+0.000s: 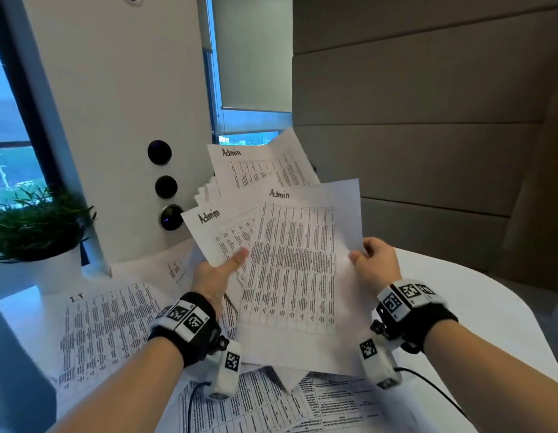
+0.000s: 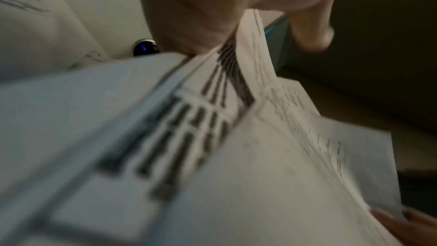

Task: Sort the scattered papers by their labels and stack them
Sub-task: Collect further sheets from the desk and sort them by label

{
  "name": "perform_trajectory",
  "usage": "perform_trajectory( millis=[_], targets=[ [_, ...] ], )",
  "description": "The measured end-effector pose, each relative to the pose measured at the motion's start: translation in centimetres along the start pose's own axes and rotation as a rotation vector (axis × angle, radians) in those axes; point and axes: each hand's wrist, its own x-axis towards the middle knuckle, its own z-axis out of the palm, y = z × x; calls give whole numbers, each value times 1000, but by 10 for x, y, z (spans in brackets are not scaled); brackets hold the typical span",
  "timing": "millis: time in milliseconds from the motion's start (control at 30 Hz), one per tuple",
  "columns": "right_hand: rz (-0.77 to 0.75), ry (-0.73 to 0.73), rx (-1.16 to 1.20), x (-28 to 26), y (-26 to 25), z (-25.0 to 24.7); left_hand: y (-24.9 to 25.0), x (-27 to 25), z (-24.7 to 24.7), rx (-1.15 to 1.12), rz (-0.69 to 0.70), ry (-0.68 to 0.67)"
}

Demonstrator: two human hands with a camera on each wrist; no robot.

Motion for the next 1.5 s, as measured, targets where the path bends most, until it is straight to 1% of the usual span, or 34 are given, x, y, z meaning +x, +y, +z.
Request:
perform_trajectory(
  millis=[33, 100, 200, 267, 300, 367, 400, 433, 467, 533, 600, 633, 700, 767, 833, 967, 1133, 1267, 1300, 1367, 1433, 1500],
  targets=[
    [-14, -40, -31, -1, 4, 4, -2, -4, 3, 86, 50, 22],
    [-2, -113, -76, -1, 11, 8, -13, 3, 0, 218, 93, 71],
    [44, -153, -69, 5, 19, 6, -15, 10, -3, 225, 100, 44],
    [45, -185, 13, 9, 18, -1, -8, 7, -2, 240, 98, 15],
    [35, -225, 75, 9, 14, -6, -5, 5, -1, 252, 111, 4],
    [-3, -359, 218, 8, 6, -15, 3, 0, 1, 289, 140, -15],
    [-23, -410, 264, 6, 0, -19, 8, -3, 2, 314, 157, -4],
    [-33, -423, 271, 4, -7, -21, 14, -7, 5, 317, 181, 12],
    [-49, -394, 262, 2, -15, -22, 17, -7, 7, 316, 194, 34],
    [-127, -258, 238, 1, -30, -23, 25, -10, 13, 286, 239, 101],
    [-218, -146, 292, -5, -47, -24, 35, -18, 22, 231, 313, 161],
    [-252, -121, 328, -10, -55, -25, 39, -23, 26, 201, 372, 171],
    [-306, -134, 394, -20, -61, -26, 44, -37, 33, 200, 489, 159],
    [-354, -190, 396, -29, -59, -25, 44, -49, 37, 238, 552, 131],
    [-337, -199, 373, -35, -52, -24, 41, -54, 39, 220, 546, 96],
    [-299, -125, 404, -38, -45, -19, 45, -60, 41, 174, 574, 65],
    [-340, -66, 411, -33, -57, -12, 56, -55, 51, 247, 583, 102],
    [-354, -122, 325, -30, -61, -4, 54, -52, 59, 309, 573, 105],
    [-347, -108, 313, -28, -58, -4, 53, -49, 57, 291, 572, 106],
    [-324, -27, 304, -25, -50, -9, 54, -49, 53, 265, 577, 125],
    [-300, 17, 317, -25, -48, -13, 55, -53, 52, 281, 582, 115],
    [-315, -30, 323, -30, -53, -13, 55, -55, 55, 336, 589, 91]
  ],
)
